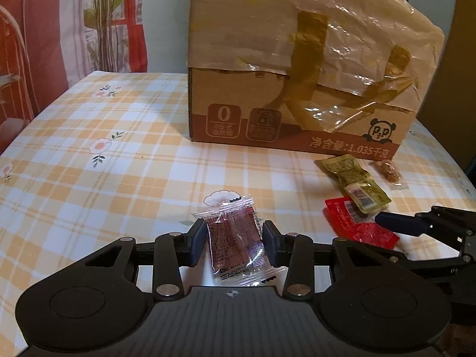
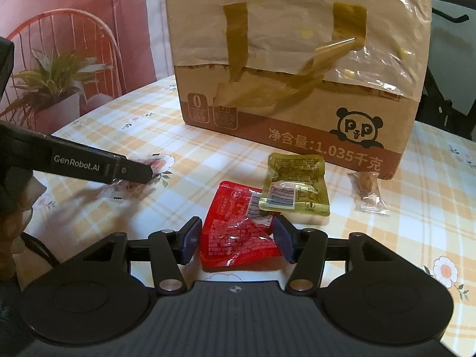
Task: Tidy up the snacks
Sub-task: 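Carry both packets over the box and open both tools to drop them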
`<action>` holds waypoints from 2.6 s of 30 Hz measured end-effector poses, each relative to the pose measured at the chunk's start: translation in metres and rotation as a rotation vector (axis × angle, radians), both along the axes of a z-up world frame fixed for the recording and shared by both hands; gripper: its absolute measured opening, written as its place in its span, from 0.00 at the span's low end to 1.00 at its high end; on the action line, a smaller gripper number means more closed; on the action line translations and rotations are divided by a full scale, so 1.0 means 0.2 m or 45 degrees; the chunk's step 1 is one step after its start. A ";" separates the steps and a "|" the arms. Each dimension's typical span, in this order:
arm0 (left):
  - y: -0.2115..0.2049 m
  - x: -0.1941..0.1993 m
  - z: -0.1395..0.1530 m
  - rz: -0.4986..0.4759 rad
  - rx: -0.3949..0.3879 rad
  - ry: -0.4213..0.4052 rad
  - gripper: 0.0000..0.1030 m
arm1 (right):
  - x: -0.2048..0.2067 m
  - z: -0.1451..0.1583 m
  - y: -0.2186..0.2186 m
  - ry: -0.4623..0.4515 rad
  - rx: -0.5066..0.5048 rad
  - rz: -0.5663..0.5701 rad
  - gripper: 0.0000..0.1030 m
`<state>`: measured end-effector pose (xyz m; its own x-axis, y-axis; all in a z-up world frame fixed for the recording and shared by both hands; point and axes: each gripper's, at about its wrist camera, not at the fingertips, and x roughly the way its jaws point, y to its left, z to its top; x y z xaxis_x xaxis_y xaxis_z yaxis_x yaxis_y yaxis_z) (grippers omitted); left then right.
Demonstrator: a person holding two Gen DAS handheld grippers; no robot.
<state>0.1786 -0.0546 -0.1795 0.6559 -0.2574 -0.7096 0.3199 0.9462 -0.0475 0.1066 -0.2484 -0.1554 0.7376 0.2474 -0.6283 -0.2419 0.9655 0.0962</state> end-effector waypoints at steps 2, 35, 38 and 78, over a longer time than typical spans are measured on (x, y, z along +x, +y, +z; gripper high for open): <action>0.01 -0.01 0.01 -0.002 -0.006 -0.010 0.42 | 0.00 0.00 -0.01 0.001 0.007 -0.005 0.53; 0.07 -0.03 0.35 -0.017 -0.094 -0.286 0.42 | -0.09 0.16 0.02 -0.181 0.039 0.080 0.49; 0.05 -0.02 0.46 -0.055 -0.106 -0.370 0.42 | -0.08 0.24 0.02 -0.238 0.031 0.086 0.49; -0.22 0.83 0.90 -0.150 -0.224 -0.318 0.53 | 0.89 0.96 -0.18 -0.296 -0.051 -0.041 0.53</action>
<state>0.3446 -0.0991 0.0013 0.7625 -0.4465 -0.4683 0.4494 0.8862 -0.1132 0.2853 -0.2835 0.0368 0.8706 0.1999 -0.4496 -0.2222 0.9750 0.0032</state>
